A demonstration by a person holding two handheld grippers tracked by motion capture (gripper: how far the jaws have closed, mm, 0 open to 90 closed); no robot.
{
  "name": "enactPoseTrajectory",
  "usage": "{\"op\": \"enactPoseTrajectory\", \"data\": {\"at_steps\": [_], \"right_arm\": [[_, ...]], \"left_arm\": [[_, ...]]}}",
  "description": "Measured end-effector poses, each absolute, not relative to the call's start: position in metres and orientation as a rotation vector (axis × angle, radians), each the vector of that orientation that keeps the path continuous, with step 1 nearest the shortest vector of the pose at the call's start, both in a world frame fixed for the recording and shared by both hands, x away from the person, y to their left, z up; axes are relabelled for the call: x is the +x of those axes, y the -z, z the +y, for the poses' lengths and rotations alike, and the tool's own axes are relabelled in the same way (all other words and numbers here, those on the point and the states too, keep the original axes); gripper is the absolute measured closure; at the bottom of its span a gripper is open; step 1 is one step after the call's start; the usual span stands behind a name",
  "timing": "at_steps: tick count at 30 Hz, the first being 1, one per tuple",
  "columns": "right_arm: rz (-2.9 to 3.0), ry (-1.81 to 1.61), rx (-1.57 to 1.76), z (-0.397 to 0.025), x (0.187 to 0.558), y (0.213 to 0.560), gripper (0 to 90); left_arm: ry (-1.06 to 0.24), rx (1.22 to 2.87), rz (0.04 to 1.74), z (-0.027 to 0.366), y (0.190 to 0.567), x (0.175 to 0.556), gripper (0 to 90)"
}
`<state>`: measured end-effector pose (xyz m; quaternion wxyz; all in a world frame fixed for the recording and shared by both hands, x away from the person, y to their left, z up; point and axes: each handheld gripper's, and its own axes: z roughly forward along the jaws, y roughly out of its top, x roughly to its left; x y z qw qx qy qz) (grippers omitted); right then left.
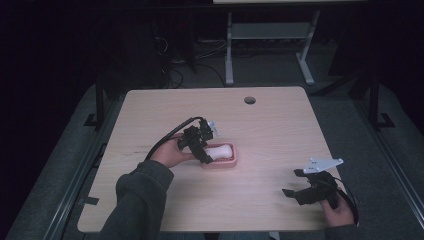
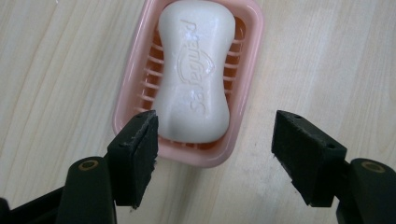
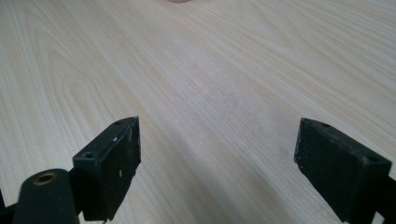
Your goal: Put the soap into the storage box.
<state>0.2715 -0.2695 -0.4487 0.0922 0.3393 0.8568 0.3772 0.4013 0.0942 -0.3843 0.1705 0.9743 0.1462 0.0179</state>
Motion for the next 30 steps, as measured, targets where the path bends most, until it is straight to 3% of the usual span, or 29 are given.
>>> {"op": "enactPoseTrajectory", "data": {"at_steps": [30], "right_arm": [[2.548,-1.080,1.008,-0.262,0.272,0.449,14.3]], "left_arm": [[-0.061,2.670,0.473,0.142,0.391,0.365,28.7]]}}
